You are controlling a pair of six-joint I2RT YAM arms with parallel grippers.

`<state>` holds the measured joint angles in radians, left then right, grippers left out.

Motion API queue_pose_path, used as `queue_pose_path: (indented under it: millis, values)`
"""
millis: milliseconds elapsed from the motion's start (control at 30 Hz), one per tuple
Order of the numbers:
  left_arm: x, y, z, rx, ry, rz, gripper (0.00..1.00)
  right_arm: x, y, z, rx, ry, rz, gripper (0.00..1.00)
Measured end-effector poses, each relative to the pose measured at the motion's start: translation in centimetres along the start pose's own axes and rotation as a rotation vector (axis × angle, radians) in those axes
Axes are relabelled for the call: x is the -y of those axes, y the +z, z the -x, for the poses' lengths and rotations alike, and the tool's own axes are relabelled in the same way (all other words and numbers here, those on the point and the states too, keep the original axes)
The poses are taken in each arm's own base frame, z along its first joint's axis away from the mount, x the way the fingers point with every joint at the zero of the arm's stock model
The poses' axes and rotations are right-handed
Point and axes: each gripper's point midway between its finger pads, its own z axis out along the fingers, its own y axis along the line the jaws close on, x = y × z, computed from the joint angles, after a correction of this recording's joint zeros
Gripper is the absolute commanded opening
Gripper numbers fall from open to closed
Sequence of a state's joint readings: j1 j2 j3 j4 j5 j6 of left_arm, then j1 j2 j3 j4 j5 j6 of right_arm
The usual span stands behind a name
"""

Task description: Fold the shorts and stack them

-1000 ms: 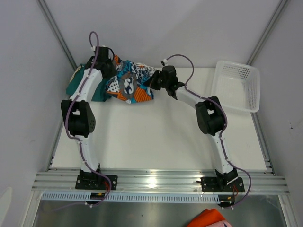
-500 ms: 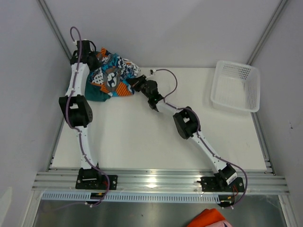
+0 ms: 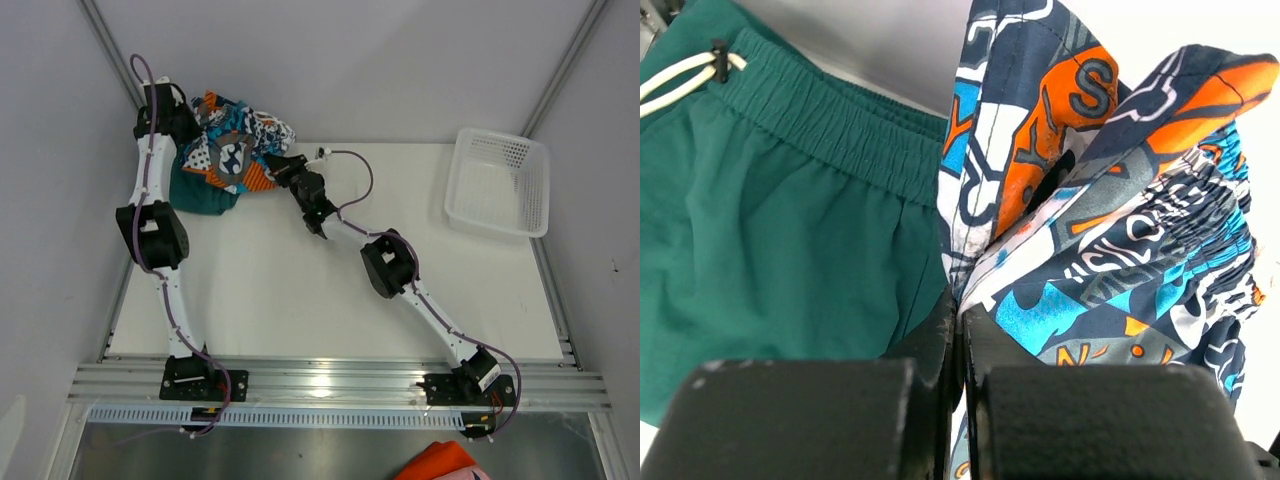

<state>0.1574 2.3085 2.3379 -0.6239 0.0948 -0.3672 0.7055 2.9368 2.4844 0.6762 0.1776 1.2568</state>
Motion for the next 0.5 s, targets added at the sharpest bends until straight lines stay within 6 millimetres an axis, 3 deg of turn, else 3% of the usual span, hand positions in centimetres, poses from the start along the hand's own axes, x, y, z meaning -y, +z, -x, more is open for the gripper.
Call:
queue_pose_path:
  millis: [267,500]
  values:
    - [-0.2,-0.1,0.2,-0.007,-0.019,-0.040,0.00,0.1,-0.2,0.0,0.044,0.014,-0.017,0.00]
    - [-0.5,0.7,-3.9,-0.100,-0.026,-0.045,0.00,2.7,-2.7,0.5,0.024,-0.008,-0.122,0.00]
